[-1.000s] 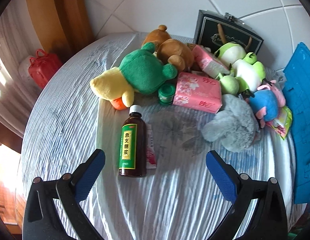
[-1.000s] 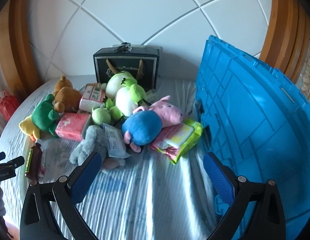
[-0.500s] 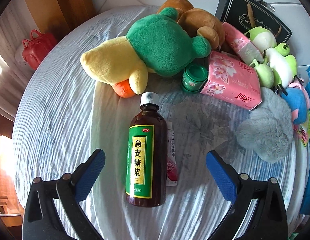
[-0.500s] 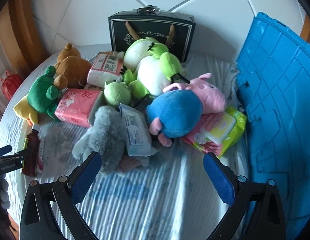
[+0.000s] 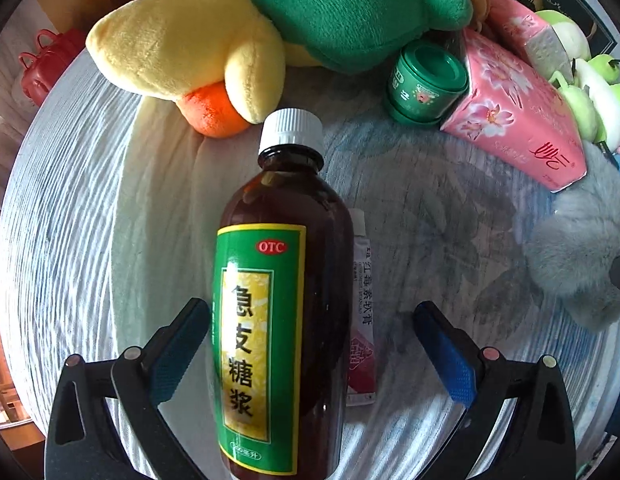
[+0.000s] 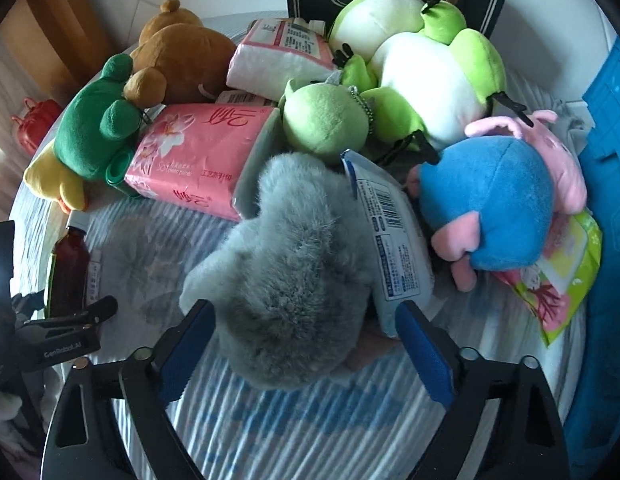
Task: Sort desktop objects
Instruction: 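Grasp the brown syrup bottle with the left tool while the right tool grasps the grey plush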
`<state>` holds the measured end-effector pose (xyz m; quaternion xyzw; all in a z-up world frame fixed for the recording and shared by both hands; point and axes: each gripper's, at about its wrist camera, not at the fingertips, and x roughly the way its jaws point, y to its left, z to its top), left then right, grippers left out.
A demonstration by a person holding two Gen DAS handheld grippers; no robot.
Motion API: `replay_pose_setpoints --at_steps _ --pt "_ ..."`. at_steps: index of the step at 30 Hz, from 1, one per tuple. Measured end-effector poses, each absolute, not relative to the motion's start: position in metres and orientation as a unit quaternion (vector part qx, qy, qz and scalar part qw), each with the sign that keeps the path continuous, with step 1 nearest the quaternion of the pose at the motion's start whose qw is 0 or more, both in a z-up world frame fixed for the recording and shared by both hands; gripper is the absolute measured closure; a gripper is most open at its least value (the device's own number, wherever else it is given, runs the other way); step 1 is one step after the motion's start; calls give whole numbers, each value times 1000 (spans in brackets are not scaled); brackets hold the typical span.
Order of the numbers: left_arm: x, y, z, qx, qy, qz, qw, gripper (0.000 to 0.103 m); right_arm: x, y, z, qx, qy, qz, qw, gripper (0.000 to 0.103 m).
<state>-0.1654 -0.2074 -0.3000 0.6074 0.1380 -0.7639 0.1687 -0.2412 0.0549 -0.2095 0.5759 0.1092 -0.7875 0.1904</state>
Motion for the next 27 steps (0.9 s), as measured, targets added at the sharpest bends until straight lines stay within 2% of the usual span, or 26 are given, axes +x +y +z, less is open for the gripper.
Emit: replay_pose_setpoints --at_steps 6,18,20,22,24,26,27 --pt "-156 -194 -300 574 122 -793 165 0 -244 46 -229 593 113 -774 193 22" --pt "-170 -175 -302 587 124 -783 162 0 -263 41 -247 598 115 -773 177 19" --pt "-174 -171 -302 591 124 -781 161 0 -264 37 -249 590 130 -777 176 26" --pt "-177 -166 -303 594 125 -778 160 0 -261 34 -246 582 140 -780 185 52" --pt "-178 -159 -301 594 123 -779 156 8 -255 32 -243 580 147 -778 193 54" --pt "-179 -151 -296 592 120 -782 152 25 -249 34 -241 580 149 -776 197 55" --pt "-179 -149 -295 591 120 -783 152 27 -247 37 -240 585 144 -773 200 55"
